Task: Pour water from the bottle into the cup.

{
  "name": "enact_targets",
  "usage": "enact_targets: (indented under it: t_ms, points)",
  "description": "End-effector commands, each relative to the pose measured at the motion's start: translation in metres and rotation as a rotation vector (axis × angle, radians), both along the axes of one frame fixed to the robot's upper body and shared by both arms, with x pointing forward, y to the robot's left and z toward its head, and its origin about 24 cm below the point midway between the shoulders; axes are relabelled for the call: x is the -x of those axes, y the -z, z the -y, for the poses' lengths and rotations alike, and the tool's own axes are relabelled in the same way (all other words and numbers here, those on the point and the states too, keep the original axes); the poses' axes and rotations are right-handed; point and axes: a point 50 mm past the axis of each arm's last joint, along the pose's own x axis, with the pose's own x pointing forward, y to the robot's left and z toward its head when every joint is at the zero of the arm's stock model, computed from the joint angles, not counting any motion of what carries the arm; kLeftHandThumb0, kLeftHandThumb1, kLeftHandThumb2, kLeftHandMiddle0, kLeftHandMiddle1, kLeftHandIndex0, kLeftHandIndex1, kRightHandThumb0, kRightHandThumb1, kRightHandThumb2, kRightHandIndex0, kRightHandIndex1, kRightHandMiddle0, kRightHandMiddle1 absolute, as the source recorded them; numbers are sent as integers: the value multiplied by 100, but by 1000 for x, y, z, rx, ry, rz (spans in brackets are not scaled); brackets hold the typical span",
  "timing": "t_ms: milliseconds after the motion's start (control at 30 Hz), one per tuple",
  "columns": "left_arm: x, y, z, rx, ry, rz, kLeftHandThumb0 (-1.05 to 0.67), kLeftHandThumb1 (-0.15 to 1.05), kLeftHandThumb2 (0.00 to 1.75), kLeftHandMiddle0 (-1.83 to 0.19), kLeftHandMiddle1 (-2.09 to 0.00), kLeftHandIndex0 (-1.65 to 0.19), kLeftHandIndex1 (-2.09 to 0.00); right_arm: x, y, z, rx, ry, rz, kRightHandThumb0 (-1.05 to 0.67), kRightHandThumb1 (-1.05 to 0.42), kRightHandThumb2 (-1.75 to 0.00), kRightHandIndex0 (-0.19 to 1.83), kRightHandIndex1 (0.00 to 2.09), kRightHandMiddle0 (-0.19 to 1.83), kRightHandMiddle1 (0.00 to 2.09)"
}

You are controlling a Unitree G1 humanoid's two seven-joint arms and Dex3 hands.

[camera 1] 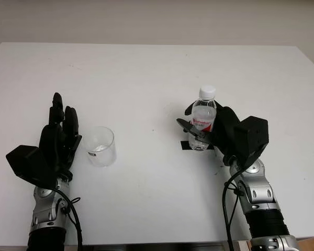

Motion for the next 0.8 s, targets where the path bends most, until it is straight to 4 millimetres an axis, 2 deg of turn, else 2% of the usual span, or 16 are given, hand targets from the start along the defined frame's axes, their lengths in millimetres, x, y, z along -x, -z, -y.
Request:
enact_targets:
  t_ms: [0,167,300,333,367,400,433,467,500,567,667,767]
  points:
    - [3,0,-4,-3,-3,-1,-61,105,53,9,-6,10,-6,-1,-3,-1,-9,-1,10,-41,-105,-45,134,209,103,209]
    - [2,-1,-5,-4,-6,2,-61,105,53,9,-6,10,-6,0,-2,0,-24,2,0,-41,-105,-43,132,209,99,209]
    - [2,-1,-7,-1,-2,1,-61,105,53,10,-5,11,-5,1,0,0,-67,8,-10,-43,-105,-37,120,209,85,209]
    - [2,-1,-7,0,-3,2,-61,105,52,10,-5,11,-5,2,1,-1,-84,11,-6,-47,-105,-32,107,209,72,209]
    - [2,-2,-8,1,-5,3,-61,105,52,10,-5,11,-5,3,2,-1,-91,5,4,-53,-104,-19,48,202,27,195]
    - [2,-2,-8,1,-4,2,-61,105,51,10,-5,10,-6,4,2,0,-74,-9,14,-55,-104,-14,19,189,5,181]
    - [2,-2,-9,-8,-3,-1,-61,105,51,10,-5,11,-5,4,2,0,-55,-30,16,-61,-104,-10,0,155,-7,155]
    - [2,-2,-9,-10,-2,-1,-61,105,52,11,-5,11,-5,5,3,1,-37,-51,16,-68,-103,-7,-10,98,-14,108]
    - [2,-3,-9,-10,-1,-1,-61,105,53,11,-5,11,-5,6,3,1,-27,-70,11,-71,-101,-6,-11,63,-14,77]
    - [2,-3,-9,-6,-2,-1,-61,105,52,10,-5,10,-5,7,4,2,-28,-103,4,-75,-95,-5,-17,17,-16,33]
    - [3,-4,-9,0,-5,1,-61,105,52,10,-6,10,-6,9,6,3,-25,-127,3,-79,-90,-5,-19,2,-19,10]
    - [3,-4,-10,4,-2,-2,-60,105,51,10,-5,10,-6,11,7,5,-24,-133,4,-84,-89,-5,-19,0,-19,2]
